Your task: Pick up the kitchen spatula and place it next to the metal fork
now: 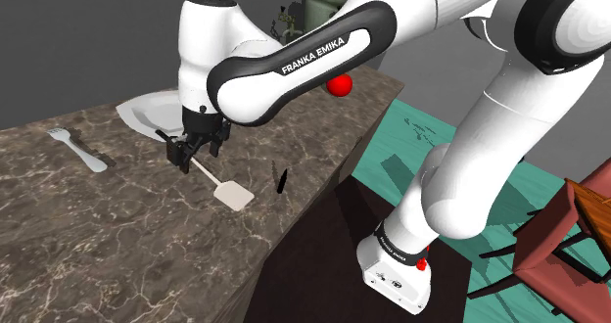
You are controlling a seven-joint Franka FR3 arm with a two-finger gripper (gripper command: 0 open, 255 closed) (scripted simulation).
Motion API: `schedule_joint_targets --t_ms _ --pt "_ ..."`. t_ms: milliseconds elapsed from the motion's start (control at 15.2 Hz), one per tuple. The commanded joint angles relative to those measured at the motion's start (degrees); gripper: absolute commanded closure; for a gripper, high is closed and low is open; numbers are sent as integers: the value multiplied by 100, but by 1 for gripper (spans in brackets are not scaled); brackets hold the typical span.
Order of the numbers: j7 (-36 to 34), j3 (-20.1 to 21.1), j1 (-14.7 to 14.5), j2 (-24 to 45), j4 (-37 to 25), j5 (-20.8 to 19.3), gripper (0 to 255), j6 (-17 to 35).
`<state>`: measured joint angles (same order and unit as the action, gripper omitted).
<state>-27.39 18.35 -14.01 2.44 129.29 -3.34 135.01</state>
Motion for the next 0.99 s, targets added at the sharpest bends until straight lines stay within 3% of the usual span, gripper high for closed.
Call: schedule_joint_targets --t_ms 0,132,396,924 --pt "0 0 0 0 0 0 0 0" --pt "0 0 0 0 0 0 0 0" --pt "155 6 4 -462 -266 219 0 -700" --pt "155 4 2 -462 -266 219 0 -700"
